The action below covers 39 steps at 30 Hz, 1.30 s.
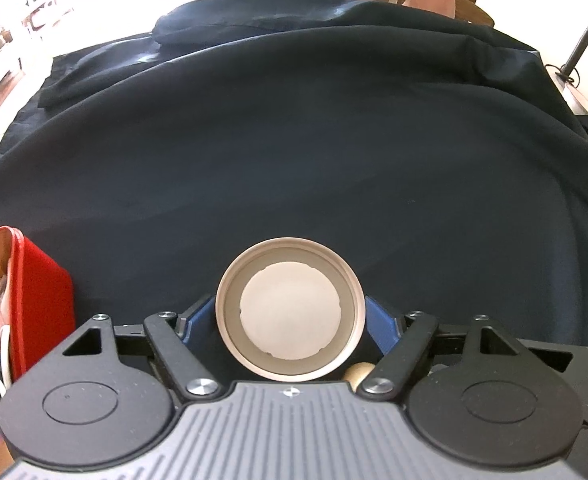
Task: Organize rigid objects
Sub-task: 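Grasp the round tan lid with the left tool while the right tool grasps the cream ball, then carry the tan lid and cream ball over the red tin with both tools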
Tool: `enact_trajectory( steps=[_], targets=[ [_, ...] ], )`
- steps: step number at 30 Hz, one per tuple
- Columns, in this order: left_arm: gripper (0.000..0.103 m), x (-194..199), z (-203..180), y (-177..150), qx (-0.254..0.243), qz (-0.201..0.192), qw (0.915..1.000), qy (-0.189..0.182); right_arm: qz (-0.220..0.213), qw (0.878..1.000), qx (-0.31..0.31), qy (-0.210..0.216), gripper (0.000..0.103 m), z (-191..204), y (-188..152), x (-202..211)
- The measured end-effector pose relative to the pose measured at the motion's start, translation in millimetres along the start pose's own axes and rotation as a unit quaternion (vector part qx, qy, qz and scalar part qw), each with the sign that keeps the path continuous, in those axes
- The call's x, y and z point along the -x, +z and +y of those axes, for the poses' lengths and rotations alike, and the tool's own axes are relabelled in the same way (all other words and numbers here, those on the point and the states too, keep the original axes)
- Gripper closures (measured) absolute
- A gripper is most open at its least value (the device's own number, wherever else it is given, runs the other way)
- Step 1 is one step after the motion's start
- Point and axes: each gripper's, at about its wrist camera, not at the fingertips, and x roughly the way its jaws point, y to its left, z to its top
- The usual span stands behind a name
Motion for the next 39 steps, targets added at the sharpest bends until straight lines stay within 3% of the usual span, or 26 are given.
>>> enact_trajectory(
  steps=[23,39],
  targets=[
    [0.025,72.4,27.3,-27.1,0.008,-0.054,0.9985,-0.004,-0.05,0.993,-0.081,-0.062,0.073,-2.9,-5.8,62.1],
    [0.025,142.8,79.2,-61.8,0.005,-0.089,0.996,0.004,-0.1,0.991,-0.075,-0.044,0.073,52.8,25.0,98.7]
  ],
)
